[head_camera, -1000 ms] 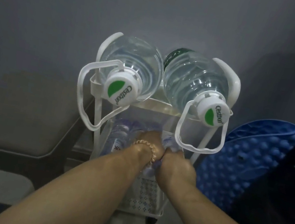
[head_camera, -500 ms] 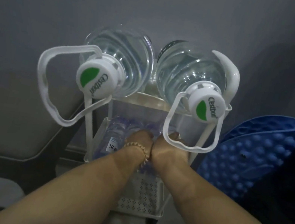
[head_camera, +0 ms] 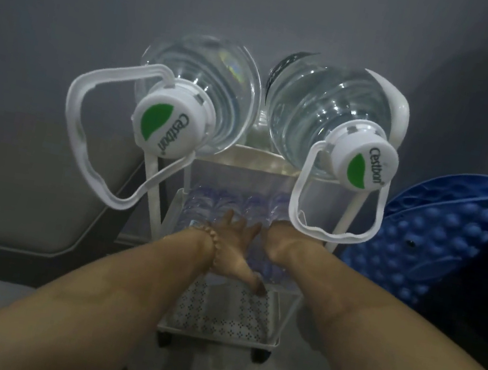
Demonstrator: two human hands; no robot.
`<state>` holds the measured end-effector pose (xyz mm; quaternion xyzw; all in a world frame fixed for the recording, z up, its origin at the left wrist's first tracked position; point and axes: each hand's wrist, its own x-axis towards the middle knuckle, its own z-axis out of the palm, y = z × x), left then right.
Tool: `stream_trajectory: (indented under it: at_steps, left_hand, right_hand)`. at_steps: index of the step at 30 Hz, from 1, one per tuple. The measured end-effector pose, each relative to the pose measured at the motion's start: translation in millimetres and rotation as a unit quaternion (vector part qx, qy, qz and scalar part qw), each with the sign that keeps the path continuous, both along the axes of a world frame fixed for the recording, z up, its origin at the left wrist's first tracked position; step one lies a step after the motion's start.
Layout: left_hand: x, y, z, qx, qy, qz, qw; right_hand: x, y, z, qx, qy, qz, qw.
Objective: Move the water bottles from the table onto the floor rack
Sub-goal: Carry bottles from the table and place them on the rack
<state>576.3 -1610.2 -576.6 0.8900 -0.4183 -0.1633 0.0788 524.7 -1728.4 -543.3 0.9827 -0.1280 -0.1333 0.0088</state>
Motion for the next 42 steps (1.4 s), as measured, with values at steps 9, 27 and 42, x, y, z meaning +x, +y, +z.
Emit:
stream_trajectory:
  at_steps: [9,27,42]
  left_hand:
    - [1.8,1.9,-23.4,0.037,-0.098,0.004,0.995]
    - [-193.0,51.3,152.2,0.053,-0.107,0.140,0.983]
    - [-404.3,219.0,429.5,0.056,-0.133,0.261,0.954]
  right_hand:
    - [-22.3,2.2,-36.0,-0.120,-0.064,-0.001,0.991]
    - [-208.8,76.2,115.1,0.065,-0.156,0.035,0.985]
    - [-377.8,183.2,391.1,0.032,-0.170,0.144,0.974]
